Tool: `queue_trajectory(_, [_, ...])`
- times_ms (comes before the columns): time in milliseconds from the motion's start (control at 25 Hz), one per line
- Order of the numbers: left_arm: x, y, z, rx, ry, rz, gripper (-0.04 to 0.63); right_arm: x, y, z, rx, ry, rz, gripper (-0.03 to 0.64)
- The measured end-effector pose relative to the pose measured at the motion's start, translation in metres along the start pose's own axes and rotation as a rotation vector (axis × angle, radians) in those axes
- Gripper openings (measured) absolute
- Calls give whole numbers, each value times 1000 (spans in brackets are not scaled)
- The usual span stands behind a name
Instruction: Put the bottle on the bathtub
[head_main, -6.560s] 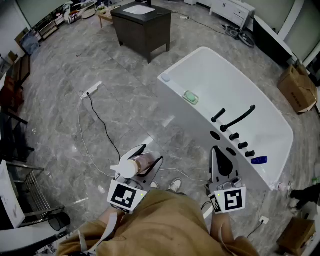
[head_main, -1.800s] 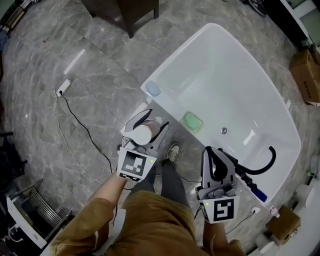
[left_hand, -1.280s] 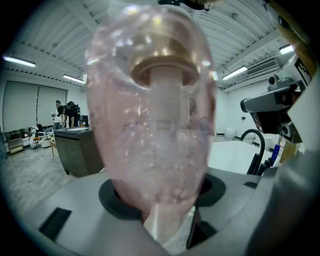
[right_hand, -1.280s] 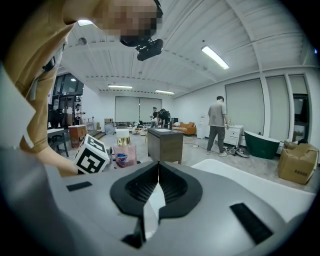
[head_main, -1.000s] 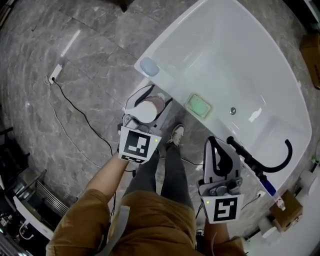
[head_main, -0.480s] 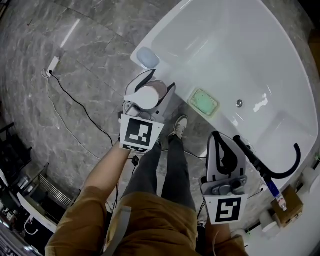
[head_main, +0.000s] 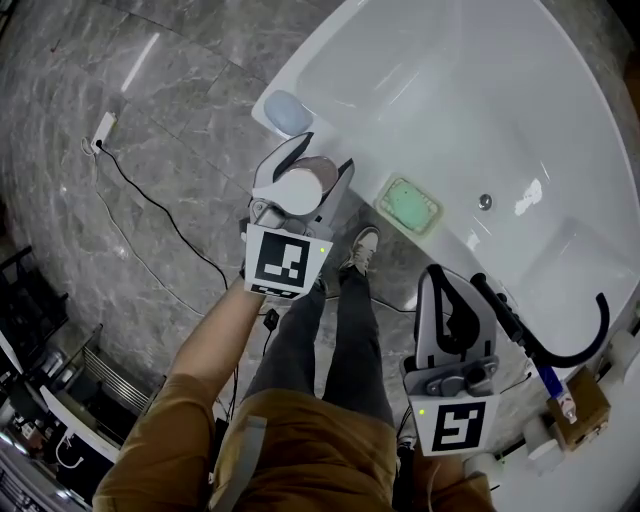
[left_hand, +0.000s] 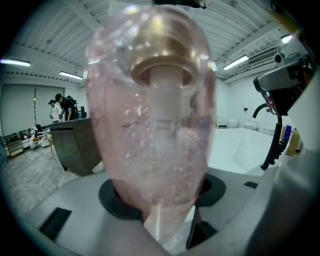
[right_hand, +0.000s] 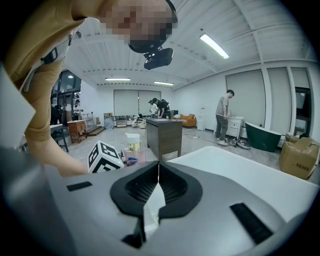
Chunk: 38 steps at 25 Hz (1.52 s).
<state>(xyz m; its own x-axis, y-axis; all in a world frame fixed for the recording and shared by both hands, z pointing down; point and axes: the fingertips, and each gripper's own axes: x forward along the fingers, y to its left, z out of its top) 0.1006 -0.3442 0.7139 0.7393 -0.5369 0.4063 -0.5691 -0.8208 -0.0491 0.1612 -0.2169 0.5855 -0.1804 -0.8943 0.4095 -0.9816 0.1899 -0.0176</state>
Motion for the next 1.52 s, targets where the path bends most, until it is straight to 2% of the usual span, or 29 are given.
queue_trajectory(680, [37, -1, -20, -17, 6, 12, 245, 11, -19, -15, 8, 37, 12, 6])
queue_trajectory(1000, [39, -1, -18, -41, -11, 22, 245, 14, -26, -12, 8, 33, 17, 6])
queue_trajectory(1400, [38, -2, -18, -31, -43, 30, 247, 12, -25, -15, 14, 29, 26, 6])
queue_trajectory(1520, [36, 1, -14, -47, -68, 46, 276, 9, -26, -15, 13, 26, 21, 6])
